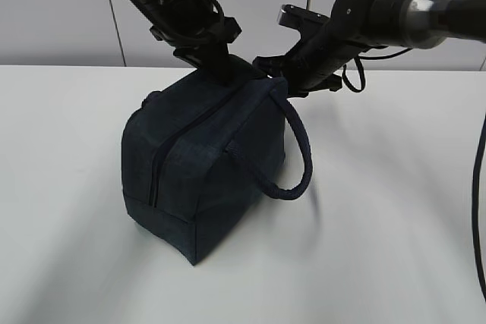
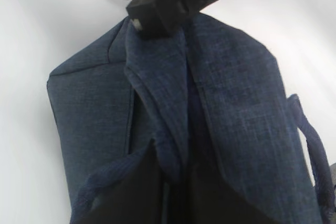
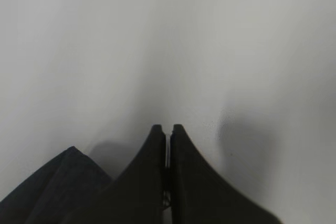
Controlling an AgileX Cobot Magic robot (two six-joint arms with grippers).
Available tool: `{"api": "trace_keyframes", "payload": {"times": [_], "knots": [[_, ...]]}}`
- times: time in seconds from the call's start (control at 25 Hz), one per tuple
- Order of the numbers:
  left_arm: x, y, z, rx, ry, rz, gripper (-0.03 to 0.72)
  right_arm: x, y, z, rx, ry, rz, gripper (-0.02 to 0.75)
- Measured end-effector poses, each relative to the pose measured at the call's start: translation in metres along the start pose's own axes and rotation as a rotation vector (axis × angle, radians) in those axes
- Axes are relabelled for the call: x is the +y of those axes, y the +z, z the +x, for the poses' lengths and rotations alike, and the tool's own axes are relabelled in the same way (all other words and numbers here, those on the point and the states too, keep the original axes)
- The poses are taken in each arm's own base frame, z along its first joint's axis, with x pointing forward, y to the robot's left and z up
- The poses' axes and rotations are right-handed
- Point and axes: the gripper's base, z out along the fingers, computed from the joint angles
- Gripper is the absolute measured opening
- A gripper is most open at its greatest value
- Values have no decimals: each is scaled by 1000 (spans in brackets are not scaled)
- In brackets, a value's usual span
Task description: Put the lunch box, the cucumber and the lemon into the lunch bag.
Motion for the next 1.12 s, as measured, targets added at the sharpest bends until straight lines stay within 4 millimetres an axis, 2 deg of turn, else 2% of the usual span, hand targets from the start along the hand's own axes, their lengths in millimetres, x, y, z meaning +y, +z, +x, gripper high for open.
{"api": "trace_keyframes", "payload": {"times": [0.88,1.0,1.12], "knots": [[-1,0,-1,-4,-5,3,23,4,-8,-12,-11,-23,-9,9],[-1,0,-1,-4,-9,3,23,3,-8,-12,-11,-25,-6,85],[-1,0,-1,-4,-11,3,23,1,-9,-12,-5,-26,-3,238]]}}
